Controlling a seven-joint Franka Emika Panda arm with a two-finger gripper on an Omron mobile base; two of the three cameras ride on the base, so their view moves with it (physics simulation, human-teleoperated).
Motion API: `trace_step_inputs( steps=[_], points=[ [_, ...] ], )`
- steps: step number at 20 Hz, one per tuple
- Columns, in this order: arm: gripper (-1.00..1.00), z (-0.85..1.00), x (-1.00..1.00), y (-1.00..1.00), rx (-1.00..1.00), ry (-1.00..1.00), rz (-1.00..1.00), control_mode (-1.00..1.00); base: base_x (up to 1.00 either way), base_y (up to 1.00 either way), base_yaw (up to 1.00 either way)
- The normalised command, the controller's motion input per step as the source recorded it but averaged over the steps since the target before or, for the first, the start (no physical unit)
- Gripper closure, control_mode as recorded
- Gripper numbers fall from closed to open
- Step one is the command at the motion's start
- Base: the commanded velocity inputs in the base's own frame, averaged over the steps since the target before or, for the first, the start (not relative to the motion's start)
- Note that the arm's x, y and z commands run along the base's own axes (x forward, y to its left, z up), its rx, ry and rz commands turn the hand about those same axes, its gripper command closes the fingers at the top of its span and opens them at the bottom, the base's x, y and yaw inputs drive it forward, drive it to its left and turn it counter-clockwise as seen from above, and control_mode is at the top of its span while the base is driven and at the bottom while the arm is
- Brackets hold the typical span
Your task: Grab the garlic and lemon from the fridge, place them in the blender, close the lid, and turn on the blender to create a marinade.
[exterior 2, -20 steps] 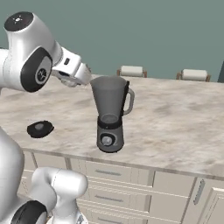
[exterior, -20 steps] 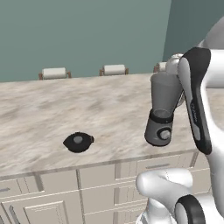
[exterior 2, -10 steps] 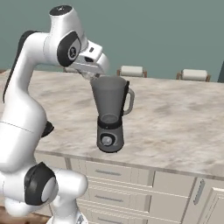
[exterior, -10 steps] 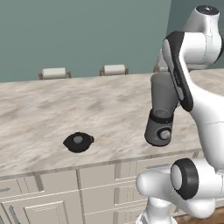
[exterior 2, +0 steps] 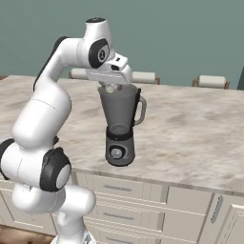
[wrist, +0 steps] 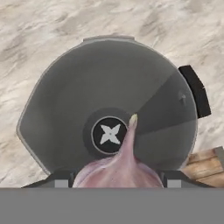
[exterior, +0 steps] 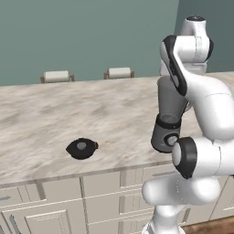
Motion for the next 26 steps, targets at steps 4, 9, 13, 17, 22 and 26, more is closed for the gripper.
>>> trace_step_inputs(
  steps=[4,9,13,17,22,26],
  points=[
    [1.0,-0.61,0.04,-0.21,0.0,0.03,0.0,-1.0,0.0,0.0,0.0],
    [1.0,-0.42,0.2,0.0,-0.03,0.0,0.0,-1.0,0.0,0.0,0.0],
    [-1.0,-0.1,0.4,0.0,-0.03,0.0,-0.04,-1.0,0.0,0.0,0.0],
    [-1.0,0.07,0.02,0.0,0.0,-0.02,-0.02,-1.0,0.0,0.0,0.0],
    [-1.0,0.36,-0.18,0.02,0.0,-0.07,0.0,-1.0,0.0,0.0,0.0],
    [-1.0,0.36,-0.66,0.13,0.0,-0.14,0.02,-1.0,0.0,0.0,0.0]
  ],
)
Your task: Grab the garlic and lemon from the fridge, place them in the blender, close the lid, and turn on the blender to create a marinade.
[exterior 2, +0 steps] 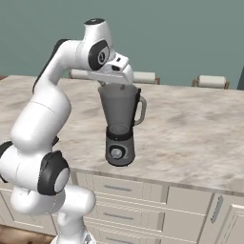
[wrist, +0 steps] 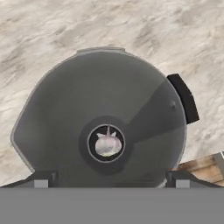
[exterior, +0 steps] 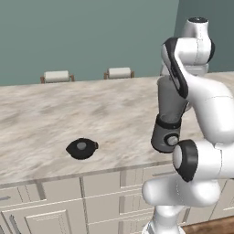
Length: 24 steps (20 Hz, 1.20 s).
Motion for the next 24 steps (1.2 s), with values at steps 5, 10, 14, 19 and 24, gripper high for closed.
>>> trace_step_inputs(
  steps=[5,10,14,19,24],
  points=[
    [-1.0,0.22,-0.98,0.44,0.0,-0.12,0.07,-1.0,0.0,0.0,0.0],
    [-1.0,0.0,-1.0,0.76,0.0,-0.07,0.12,-1.0,0.0,0.0,0.0],
    [-1.0,-0.07,-1.0,0.87,0.0,-0.03,0.15,-1.0,0.0,0.0,0.0],
    [-1.0,-0.37,-1.0,0.5,0.0,-0.09,0.13,-1.0,0.0,0.0,0.0],
    [-1.0,-0.36,-0.7,0.0,0.0,-0.06,0.01,-1.0,0.0,0.0,0.0]
  ],
)
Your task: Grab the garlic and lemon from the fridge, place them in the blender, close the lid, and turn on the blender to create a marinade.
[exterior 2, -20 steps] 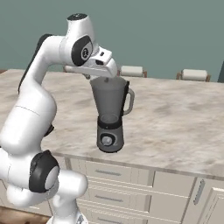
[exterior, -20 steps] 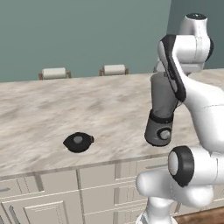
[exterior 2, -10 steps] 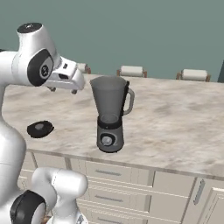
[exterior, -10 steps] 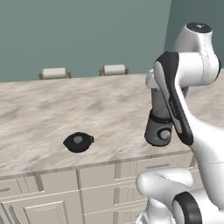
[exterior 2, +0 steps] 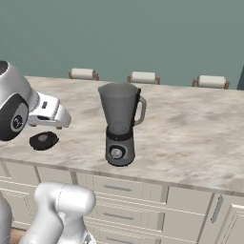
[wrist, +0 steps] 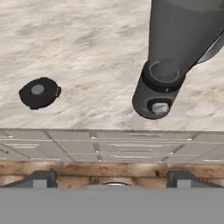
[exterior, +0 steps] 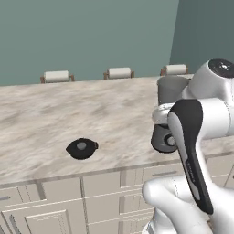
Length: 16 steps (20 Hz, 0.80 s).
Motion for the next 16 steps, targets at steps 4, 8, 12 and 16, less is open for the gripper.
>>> trace_step_inputs(
  steps=[4,8,12,16],
  points=[
    [-1.0,0.0,-0.02,-0.01,0.0,0.0,0.0,-1.0,0.0,0.0,0.0],
    [-1.0,-0.03,-0.49,0.0,0.0,0.0,0.0,1.0,-0.25,0.0,0.0],
    [-1.0,0.0,0.0,0.0,0.0,0.0,0.0,1.0,-1.0,0.07,0.29],
    [-1.0,0.0,0.0,0.0,0.0,0.0,0.0,1.0,-0.75,0.22,0.76]
  ],
)
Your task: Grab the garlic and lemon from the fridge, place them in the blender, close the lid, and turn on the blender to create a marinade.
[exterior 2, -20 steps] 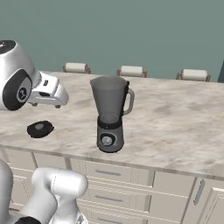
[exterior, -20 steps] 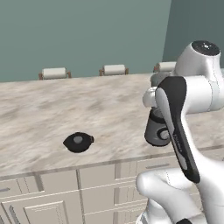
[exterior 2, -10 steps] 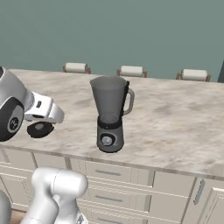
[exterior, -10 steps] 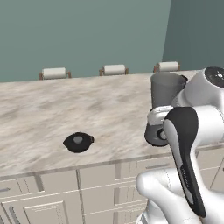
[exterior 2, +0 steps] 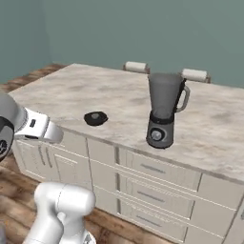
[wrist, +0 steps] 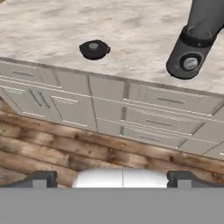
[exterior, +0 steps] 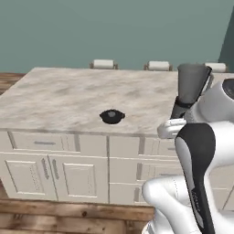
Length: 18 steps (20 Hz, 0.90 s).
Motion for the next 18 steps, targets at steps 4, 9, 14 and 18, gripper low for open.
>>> trace_step_inputs(
  steps=[4,9,14,18],
  points=[
    [-1.0,0.0,0.0,0.0,0.0,0.0,0.0,1.0,-0.14,0.24,0.98],
    [-1.0,0.0,0.0,0.0,0.0,0.0,0.0,1.0,-0.02,0.16,1.0],
    [-1.0,0.0,0.0,0.0,0.0,0.0,0.0,1.0,0.0,0.18,0.98],
    [-1.0,0.0,0.0,0.0,0.0,0.0,0.0,1.0,0.27,0.23,0.86]
  ],
)
